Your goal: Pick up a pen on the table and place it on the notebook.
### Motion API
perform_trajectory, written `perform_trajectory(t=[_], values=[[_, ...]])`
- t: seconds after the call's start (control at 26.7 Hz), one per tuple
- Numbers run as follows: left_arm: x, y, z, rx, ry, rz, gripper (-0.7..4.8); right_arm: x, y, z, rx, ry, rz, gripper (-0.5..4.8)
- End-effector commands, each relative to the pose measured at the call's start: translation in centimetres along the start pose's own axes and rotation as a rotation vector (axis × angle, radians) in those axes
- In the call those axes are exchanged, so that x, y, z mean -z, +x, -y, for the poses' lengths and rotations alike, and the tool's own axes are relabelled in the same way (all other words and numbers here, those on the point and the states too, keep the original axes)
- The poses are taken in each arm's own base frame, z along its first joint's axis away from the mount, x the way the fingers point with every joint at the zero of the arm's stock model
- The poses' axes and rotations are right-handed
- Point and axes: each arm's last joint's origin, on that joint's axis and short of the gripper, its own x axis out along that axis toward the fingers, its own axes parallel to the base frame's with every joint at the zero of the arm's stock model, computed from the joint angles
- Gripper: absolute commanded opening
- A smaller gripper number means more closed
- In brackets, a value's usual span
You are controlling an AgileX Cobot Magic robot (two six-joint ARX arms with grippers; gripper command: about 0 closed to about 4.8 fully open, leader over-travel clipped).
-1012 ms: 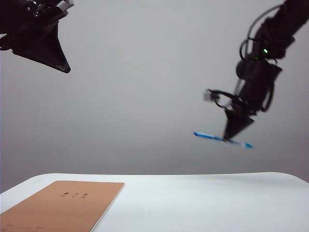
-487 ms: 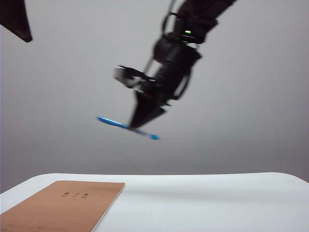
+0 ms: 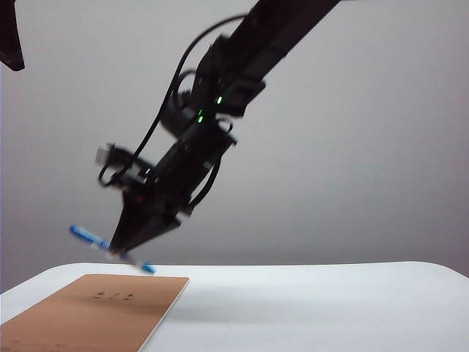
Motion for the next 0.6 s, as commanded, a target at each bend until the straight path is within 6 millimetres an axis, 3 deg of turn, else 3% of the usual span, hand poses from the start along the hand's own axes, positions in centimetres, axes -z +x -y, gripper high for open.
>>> perform_trajectory(t=[0.04, 0.3, 0.45, 0.6], values=[[-0.04, -0.22, -0.01, -0.004, 0.004, 0.006, -0.05, 0.11, 2.34, -0.74, -0.043, 0.096, 0.015, 0.38], [0.0, -0.22, 0.0, -0.003, 0.021, 0.003, -0.05, 0.53, 3.29, -0.71, 0.023, 0.192, -0.015, 0.45], [0.04, -0.22, 0.01, -0.002, 0.02, -0.002, -0.05, 0.72, 3.13, -0.37, 0.051, 0.209, -0.024, 1.13], [0.1, -0.22, 0.03, 0.0, 0.019, -0.008, -0.05, 0.69, 3.17, -0.42, 0.056, 0.206, -0.024, 1.14]])
